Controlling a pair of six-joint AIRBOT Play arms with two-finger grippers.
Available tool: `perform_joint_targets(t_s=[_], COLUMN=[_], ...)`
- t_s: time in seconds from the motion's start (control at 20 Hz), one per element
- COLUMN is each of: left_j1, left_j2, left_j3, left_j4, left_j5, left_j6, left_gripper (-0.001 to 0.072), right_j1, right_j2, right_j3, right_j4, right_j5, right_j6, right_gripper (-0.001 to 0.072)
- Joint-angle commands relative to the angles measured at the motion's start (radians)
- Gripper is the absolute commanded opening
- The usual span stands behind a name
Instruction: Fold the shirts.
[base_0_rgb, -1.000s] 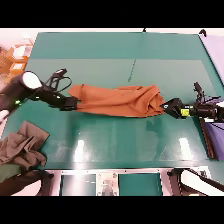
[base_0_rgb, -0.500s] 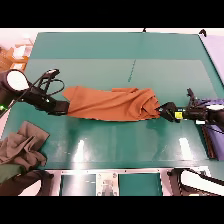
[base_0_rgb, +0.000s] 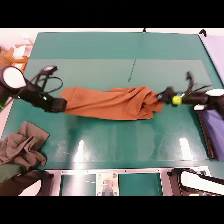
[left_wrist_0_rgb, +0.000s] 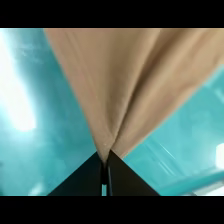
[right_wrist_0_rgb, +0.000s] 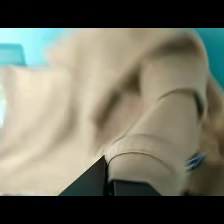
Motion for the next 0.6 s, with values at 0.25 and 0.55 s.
perform_joint_targets(t_s=[0.25, 0.55], left_j1=[0.000, 0.000], left_j2=[0.006, 0.116], left_j3=[0.793, 1.106], left_j4=[0.168, 0.103], left_j5=[0.055, 0.307], left_j6=[-0.002, 0.008], left_gripper=[0.0025, 0.0025], right_j1=[-0.231, -0.357], right_j2=[0.058, 0.187], right_j3=[0.834, 1.213], right_j4=[0.032, 0.042], right_j5=[0.267, 0.146], right_j6=[0.199, 0.261], right_gripper=[0.0017, 0.0016])
